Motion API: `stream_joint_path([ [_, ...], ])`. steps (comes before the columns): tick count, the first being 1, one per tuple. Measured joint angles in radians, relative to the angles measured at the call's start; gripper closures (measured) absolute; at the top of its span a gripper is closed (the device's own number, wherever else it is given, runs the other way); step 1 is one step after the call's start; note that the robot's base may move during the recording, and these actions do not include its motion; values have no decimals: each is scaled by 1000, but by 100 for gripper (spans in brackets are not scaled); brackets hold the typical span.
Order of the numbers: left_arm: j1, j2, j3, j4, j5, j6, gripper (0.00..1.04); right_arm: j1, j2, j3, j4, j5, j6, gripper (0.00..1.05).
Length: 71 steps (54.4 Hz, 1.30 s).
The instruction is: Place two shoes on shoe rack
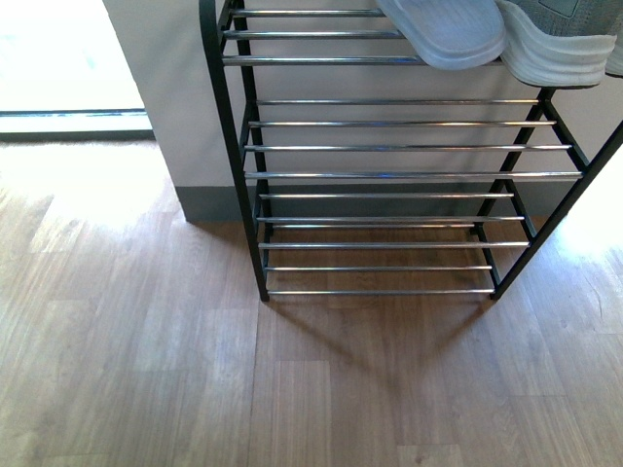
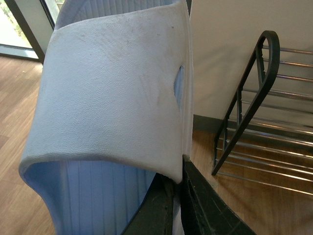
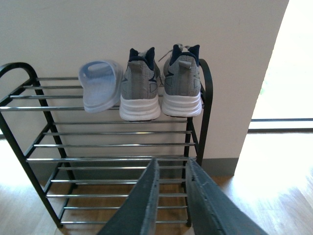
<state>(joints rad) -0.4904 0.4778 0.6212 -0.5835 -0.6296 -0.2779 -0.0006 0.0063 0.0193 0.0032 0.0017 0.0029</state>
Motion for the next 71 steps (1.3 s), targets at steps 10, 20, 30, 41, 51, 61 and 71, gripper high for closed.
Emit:
stream_joint_path([
  [10, 0, 0, 0, 0, 0, 0, 103, 0, 0, 0, 0, 0, 0, 49],
  [20, 0, 0, 0, 0, 0, 0, 103, 0, 0, 0, 0, 0, 0, 21],
  [30, 0, 0, 0, 0, 2, 0, 103, 0, -1, 0, 0, 1, 0, 9],
  [41, -1, -1, 0, 0, -2, 0, 103, 0, -2, 0, 0, -2, 0, 9],
  [51, 0, -2, 0, 0, -6, 0, 103, 0, -2, 0, 0, -5, 0, 9],
  [61, -1, -4, 0, 0, 0, 0, 103, 0, -2, 0, 0, -3, 0, 9],
  [71, -1, -3, 0, 0, 3, 0, 103, 0, -2, 0, 0, 1, 0, 9],
])
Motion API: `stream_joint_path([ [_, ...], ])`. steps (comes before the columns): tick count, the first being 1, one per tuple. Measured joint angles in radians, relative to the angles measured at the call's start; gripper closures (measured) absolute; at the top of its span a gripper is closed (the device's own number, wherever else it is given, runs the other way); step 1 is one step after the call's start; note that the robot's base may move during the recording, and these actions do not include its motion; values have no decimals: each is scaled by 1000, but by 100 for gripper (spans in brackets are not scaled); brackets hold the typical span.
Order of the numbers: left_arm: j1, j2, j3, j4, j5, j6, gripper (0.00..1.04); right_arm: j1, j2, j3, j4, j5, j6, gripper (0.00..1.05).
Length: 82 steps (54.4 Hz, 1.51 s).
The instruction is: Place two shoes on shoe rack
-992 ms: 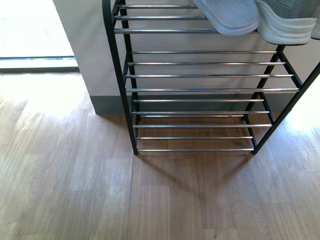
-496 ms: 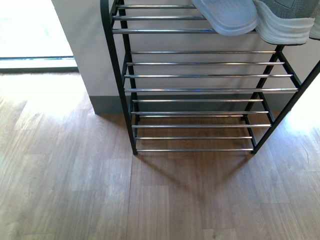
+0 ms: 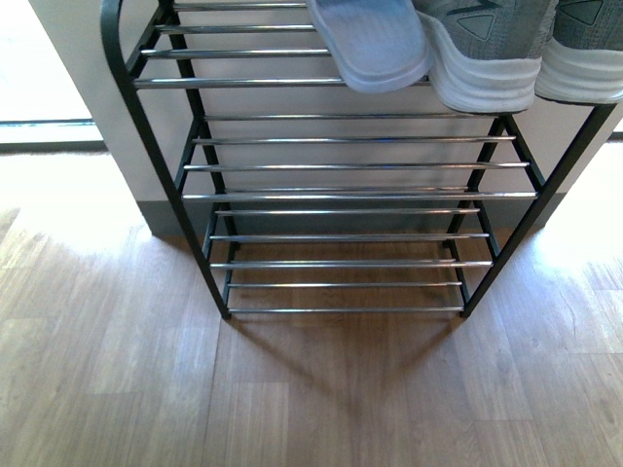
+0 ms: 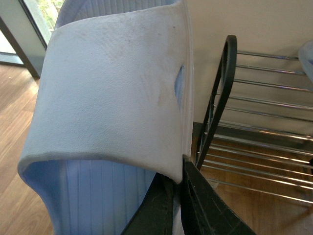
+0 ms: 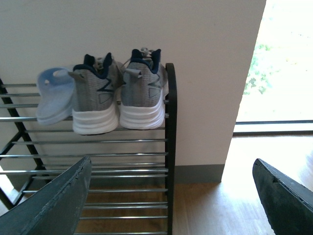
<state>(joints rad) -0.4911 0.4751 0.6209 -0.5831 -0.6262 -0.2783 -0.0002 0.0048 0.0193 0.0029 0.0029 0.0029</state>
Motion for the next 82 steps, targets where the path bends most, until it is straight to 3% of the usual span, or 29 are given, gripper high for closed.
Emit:
stream_joint_path([
  [37, 0, 2, 0, 0, -5, 0, 103, 0, 0, 0, -1, -1, 0, 9],
  [39, 14, -19, -21, 61, 51, 32, 103, 0, 0, 0, -1, -1, 0, 9],
  [41, 23, -37, -44, 146, 172, 96, 103, 0, 0, 0, -1, -1, 0, 9],
  [45, -3, -29, -19, 109, 242, 151, 103, 0, 0, 0, -1, -1, 0, 9],
  [59, 1, 64, 91, -16, 296, 158, 103, 0, 0, 0, -1, -1, 0, 9],
  [65, 113, 179, 156, 60, 415, 174, 103, 0, 0, 0, -1, -1, 0, 9],
  [70, 179, 323, 210, 139, 409, 192, 103, 0, 0, 0, -1, 0, 0, 9],
  [82, 190, 603, 328, 227, 462, 196, 103, 0, 0, 0, -1, -1, 0, 9],
])
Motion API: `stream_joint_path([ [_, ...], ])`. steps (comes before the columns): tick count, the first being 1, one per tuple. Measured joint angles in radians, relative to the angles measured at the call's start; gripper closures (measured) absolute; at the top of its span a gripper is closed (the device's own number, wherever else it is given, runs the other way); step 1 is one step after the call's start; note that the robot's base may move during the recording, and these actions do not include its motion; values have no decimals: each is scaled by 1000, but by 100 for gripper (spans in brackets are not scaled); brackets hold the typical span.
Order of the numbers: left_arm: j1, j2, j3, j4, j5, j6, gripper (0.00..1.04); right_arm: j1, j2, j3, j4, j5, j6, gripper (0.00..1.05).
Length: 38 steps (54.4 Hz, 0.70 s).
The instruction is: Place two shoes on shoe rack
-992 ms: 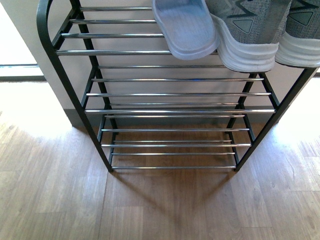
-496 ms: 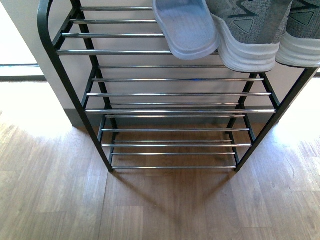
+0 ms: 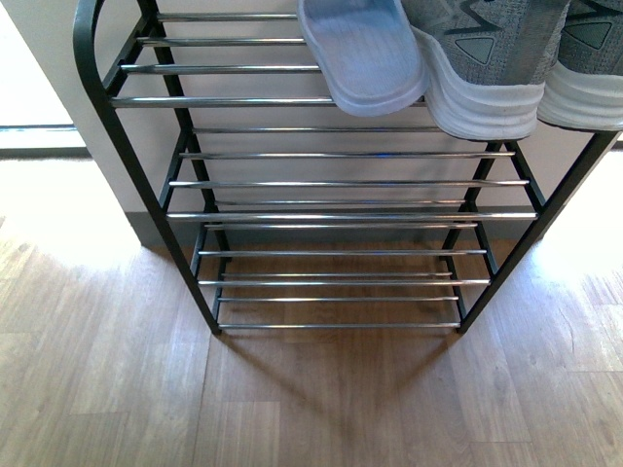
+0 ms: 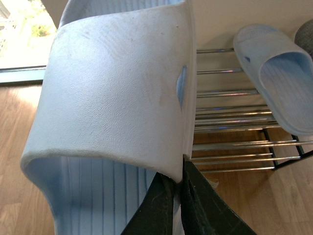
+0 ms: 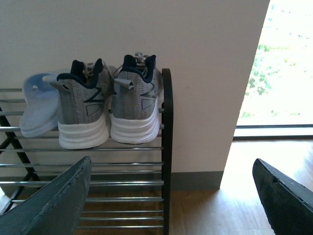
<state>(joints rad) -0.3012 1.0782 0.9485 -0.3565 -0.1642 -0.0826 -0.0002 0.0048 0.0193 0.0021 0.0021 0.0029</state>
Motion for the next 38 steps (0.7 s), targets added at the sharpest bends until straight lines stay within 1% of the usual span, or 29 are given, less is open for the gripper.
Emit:
stream_joint_path([
  [4, -4, 70, 51, 17, -19, 5, 103, 0, 0, 0, 0, 0, 0, 9],
  [15, -10, 273, 215, 21, -2, -13, 103, 0, 0, 0, 0, 0, 0, 9],
  [24, -24, 414, 294, 31, 4, -51, 103, 0, 0, 0, 0, 0, 0, 9],
  [38, -48, 637, 423, 68, -16, -98, 103, 0, 0, 0, 0, 0, 0, 9],
])
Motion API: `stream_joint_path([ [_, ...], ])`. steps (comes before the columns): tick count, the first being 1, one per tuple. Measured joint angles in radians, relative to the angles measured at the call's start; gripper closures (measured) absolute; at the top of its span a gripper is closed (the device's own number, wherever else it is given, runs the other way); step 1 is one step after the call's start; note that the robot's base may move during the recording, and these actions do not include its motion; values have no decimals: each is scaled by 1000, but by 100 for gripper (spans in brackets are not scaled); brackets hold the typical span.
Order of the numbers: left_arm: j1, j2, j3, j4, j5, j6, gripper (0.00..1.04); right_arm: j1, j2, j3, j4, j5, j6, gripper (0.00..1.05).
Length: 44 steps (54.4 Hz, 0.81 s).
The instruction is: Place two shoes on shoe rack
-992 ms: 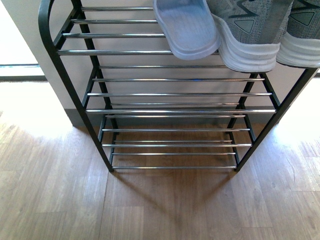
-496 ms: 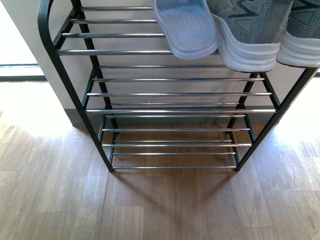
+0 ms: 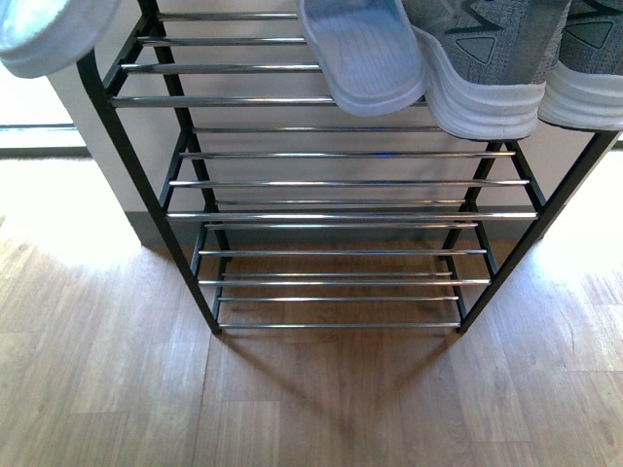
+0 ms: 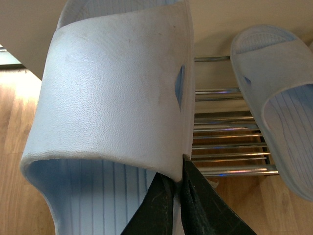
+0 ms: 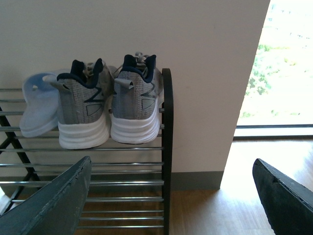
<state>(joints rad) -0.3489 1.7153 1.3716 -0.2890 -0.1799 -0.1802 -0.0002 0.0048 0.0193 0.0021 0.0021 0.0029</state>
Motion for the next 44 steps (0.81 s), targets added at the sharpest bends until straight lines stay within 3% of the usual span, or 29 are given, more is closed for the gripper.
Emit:
stream_joint_path([
  [21, -75, 291, 206, 41, 3, -80, 103, 0, 0, 0, 0, 0, 0, 9],
  [41, -81, 397, 270, 27, -45, -129, 103, 0, 0, 0, 0, 0, 0, 9],
  [44, -81, 399, 274, 24, -45, -129, 98, 0, 0, 0, 0, 0, 0, 9],
])
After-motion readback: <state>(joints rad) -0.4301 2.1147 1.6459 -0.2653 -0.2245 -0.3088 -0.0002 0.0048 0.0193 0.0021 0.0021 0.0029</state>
